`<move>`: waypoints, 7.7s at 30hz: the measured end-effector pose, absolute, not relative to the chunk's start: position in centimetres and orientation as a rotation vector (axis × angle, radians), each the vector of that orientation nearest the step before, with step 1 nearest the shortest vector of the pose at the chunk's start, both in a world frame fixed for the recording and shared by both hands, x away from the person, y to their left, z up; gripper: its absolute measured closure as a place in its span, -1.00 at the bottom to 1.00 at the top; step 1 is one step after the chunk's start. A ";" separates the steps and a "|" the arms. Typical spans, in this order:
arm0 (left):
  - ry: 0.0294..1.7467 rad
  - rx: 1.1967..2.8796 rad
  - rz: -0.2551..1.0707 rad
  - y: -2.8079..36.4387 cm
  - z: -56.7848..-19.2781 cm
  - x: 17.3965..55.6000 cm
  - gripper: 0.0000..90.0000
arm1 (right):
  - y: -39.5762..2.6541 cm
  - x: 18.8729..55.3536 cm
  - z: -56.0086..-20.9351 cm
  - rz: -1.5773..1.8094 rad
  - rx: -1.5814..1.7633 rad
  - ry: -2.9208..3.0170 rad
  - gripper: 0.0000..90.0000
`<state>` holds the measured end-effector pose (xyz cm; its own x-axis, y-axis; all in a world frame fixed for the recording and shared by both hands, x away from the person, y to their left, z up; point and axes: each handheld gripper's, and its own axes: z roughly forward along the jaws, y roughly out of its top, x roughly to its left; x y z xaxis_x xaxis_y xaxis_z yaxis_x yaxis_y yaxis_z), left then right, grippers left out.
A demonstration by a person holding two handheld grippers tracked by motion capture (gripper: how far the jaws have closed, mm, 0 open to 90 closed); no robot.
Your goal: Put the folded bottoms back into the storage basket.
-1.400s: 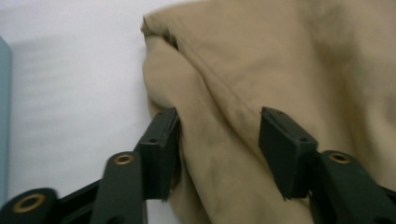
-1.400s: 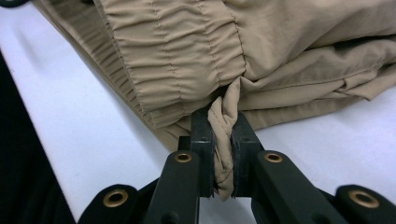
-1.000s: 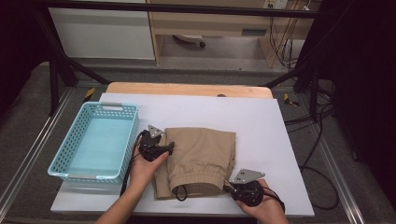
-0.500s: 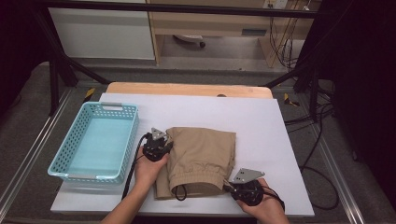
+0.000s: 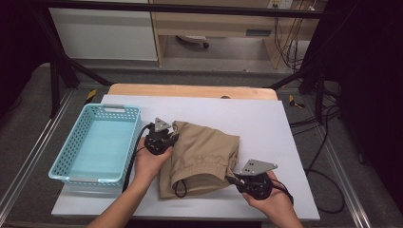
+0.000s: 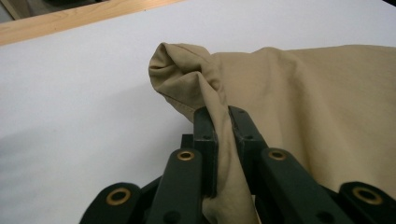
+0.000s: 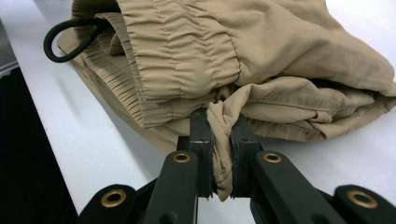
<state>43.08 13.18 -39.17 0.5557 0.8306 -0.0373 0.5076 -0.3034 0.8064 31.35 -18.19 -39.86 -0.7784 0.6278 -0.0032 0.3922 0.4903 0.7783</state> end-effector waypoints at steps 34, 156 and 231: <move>1.042 1.959 0.504 14.2 -34.5 43.9 0.85 | -17.2 34.1 -39.3 1.391 0.894 2.391 0.85; 1.214 1.809 0.582 32.8 -26.7 44.2 0.85 | 0.6 41.2 -31.8 1.644 0.558 2.447 0.85; 1.313 1.774 0.659 39.8 -27.3 42.7 0.85 | 8.3 38.4 -33.9 1.673 0.496 2.464 0.85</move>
